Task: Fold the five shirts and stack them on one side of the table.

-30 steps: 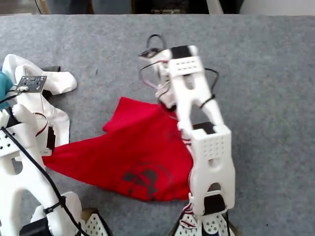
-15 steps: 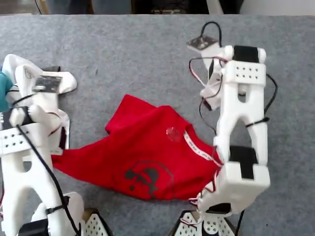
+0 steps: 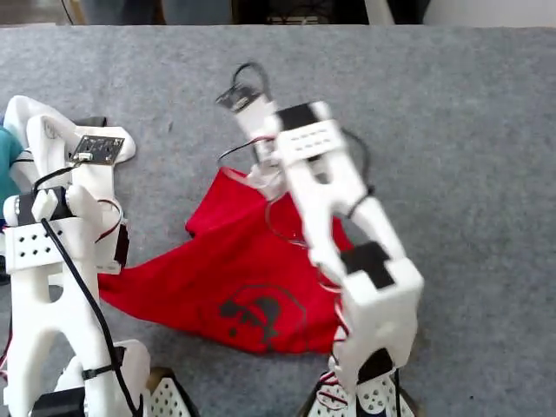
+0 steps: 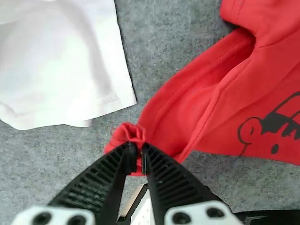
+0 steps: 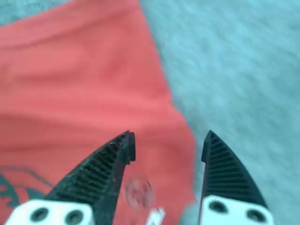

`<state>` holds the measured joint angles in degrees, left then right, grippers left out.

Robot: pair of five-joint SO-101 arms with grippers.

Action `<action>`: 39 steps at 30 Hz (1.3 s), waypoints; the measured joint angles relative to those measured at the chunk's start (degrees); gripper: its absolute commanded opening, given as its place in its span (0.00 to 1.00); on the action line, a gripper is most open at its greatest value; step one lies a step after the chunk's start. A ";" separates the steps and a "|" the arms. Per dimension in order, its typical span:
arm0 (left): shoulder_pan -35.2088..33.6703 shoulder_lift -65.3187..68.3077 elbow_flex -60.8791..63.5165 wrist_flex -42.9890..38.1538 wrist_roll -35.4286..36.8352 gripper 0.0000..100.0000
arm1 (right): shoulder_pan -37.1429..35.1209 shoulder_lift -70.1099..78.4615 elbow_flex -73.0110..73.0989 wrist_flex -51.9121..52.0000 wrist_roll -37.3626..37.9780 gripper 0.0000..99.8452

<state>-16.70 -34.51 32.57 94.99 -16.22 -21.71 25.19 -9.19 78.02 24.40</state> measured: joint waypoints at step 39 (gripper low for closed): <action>23.03 29.80 -27.87 -4.40 8.88 0.03 | 39.38 -25.85 25.93 15.12 26.20 0.01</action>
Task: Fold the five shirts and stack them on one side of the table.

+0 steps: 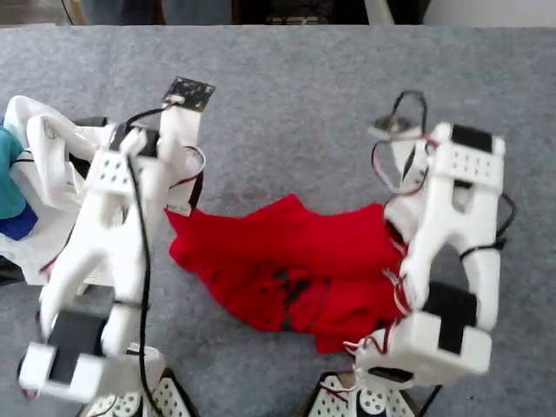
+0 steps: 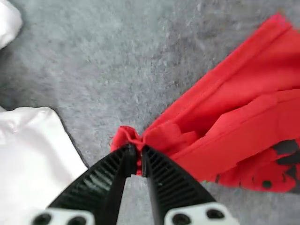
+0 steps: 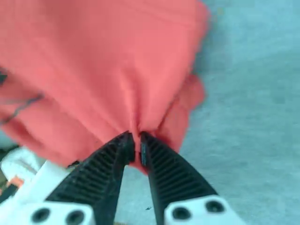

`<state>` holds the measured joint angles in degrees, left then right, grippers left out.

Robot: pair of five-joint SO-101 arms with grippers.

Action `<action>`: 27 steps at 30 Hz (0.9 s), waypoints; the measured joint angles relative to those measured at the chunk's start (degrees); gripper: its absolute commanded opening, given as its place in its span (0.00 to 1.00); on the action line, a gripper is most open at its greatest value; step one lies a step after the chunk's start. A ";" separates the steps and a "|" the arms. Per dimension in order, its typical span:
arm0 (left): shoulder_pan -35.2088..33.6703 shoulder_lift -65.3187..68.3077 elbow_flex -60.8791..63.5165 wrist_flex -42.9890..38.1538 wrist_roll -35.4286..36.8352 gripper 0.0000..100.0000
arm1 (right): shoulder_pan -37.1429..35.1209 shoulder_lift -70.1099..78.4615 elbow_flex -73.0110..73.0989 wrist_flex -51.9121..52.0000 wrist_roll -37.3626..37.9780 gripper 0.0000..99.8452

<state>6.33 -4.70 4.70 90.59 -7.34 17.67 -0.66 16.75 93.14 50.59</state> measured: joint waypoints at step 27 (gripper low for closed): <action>-1.32 9.76 -0.88 5.54 -2.55 0.03 | 3.34 -10.02 -1.67 0.26 -11.60 0.23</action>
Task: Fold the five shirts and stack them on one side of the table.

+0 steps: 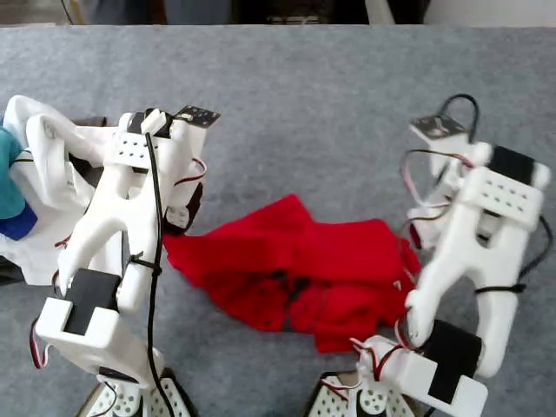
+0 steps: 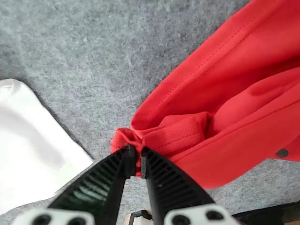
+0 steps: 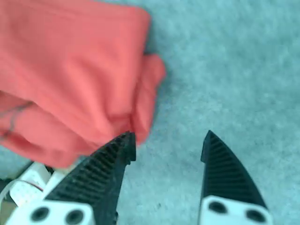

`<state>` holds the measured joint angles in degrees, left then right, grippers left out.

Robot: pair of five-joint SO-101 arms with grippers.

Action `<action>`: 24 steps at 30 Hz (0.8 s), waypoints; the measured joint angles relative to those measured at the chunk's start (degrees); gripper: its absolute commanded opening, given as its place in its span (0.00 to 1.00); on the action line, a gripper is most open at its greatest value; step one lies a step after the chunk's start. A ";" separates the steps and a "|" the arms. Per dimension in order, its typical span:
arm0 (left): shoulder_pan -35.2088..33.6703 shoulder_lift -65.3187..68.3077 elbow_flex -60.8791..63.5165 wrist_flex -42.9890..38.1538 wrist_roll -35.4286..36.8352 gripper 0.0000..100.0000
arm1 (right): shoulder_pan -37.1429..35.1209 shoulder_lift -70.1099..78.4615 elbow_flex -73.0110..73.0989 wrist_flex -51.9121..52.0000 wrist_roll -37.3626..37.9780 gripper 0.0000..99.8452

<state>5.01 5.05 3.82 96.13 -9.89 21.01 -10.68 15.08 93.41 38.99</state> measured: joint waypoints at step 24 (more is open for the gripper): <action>0.00 0.00 0.00 0.00 0.00 0.03 | -11.52 22.15 0.79 -21.98 -16.79 0.17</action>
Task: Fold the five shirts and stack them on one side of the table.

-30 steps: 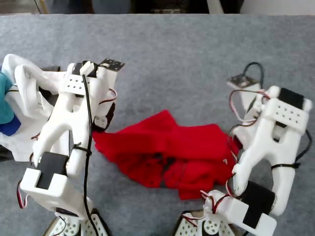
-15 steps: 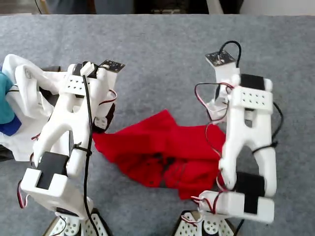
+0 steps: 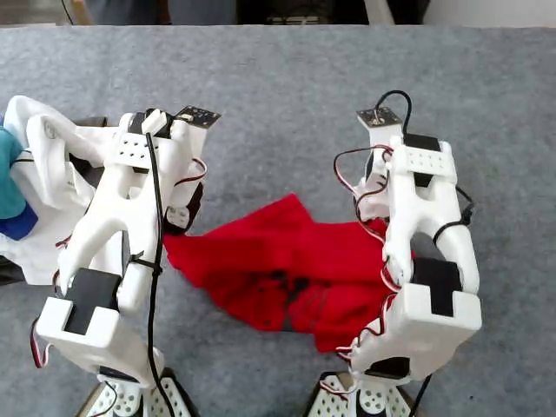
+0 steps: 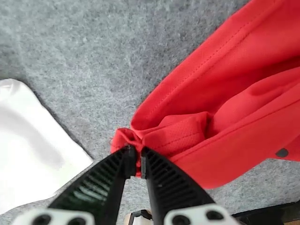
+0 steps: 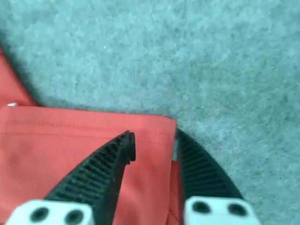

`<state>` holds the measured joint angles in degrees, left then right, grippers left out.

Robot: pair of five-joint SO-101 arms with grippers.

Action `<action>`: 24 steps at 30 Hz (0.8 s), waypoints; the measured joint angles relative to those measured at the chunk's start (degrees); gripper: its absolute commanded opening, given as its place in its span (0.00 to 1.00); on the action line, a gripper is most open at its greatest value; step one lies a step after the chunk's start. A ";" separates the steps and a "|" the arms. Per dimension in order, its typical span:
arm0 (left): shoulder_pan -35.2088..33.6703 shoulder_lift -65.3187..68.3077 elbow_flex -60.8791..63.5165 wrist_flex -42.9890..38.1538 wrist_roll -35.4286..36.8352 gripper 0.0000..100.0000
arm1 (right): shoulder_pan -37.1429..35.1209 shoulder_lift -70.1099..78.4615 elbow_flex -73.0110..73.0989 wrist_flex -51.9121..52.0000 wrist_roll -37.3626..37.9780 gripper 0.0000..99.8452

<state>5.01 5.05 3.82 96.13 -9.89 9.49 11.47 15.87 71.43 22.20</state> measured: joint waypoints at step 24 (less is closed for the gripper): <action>0.00 0.00 0.00 0.00 0.00 0.03 | 1.23 5.10 2.90 -3.69 -4.92 0.16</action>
<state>5.01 5.05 3.82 96.13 -9.89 10.73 16.57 18.77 67.74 17.27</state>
